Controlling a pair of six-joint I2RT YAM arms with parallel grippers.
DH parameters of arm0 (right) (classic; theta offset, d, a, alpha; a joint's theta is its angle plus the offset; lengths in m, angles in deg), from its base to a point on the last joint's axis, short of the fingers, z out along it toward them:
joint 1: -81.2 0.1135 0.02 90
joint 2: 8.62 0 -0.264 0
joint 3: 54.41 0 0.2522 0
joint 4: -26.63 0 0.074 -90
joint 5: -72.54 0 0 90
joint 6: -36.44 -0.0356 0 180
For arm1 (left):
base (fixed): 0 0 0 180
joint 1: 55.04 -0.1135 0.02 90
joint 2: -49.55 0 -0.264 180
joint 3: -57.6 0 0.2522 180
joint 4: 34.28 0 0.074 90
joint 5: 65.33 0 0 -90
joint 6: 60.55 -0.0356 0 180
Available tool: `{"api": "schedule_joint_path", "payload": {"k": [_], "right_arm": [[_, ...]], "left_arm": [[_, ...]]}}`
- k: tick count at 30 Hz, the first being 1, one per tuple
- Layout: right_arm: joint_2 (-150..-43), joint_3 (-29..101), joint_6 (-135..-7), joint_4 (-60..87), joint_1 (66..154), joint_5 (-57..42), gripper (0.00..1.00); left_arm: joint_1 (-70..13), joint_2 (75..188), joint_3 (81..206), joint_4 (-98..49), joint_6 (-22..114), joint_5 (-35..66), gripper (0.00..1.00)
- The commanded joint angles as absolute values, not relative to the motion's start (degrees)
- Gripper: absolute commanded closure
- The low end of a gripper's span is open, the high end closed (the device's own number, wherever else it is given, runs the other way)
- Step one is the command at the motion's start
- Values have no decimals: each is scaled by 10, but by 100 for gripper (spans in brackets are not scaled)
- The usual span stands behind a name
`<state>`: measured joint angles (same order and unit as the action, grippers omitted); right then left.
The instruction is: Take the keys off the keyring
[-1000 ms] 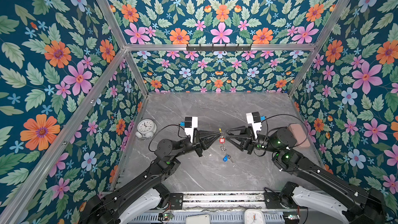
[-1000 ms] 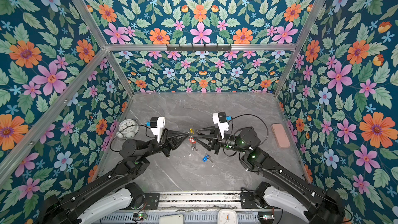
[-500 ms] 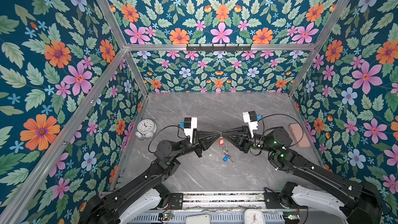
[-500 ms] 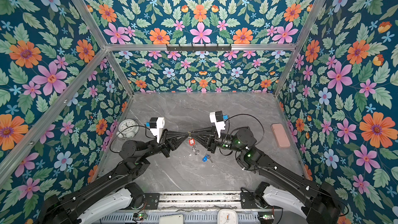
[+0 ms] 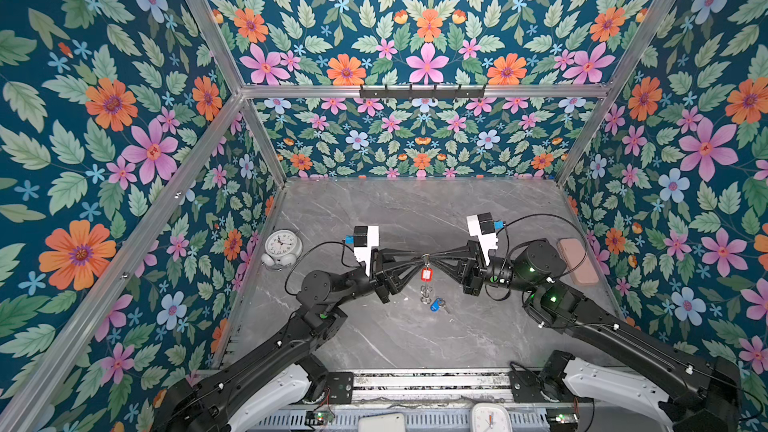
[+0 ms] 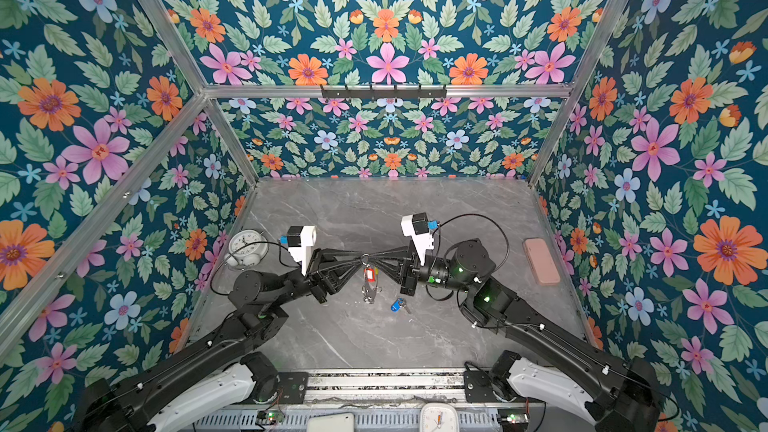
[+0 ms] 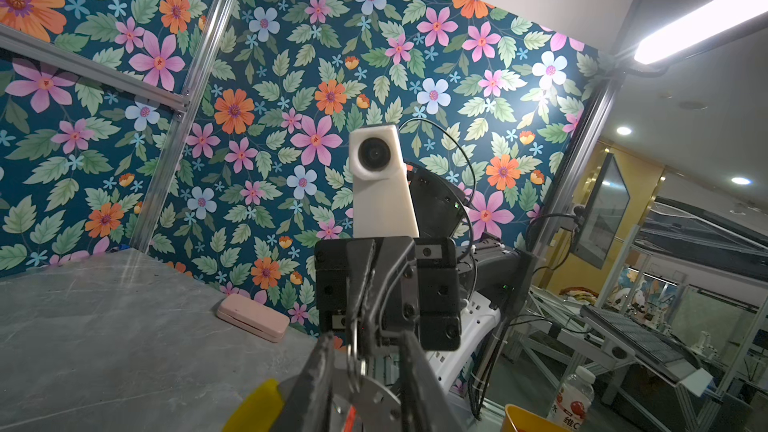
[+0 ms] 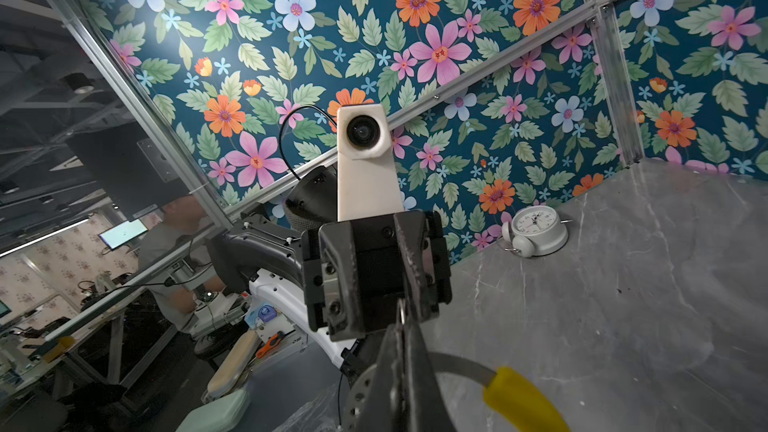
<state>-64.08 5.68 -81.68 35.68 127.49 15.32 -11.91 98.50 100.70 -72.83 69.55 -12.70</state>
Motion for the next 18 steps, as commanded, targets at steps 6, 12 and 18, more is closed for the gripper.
{"api": "schedule_joint_path", "payload": {"k": [6,12,18], "right_arm": [[-626,125,-695,135,1276,132,100],[-633,172,-646,40,1276,133,100],[-645,205,-621,-13,1276,137,100]], "left_arm": [[-122,926,1048,-524,622,-117,58],[-121,941,1104,-384,578,-149,60],[-121,962,1136,-327,553,-173,61]]}}
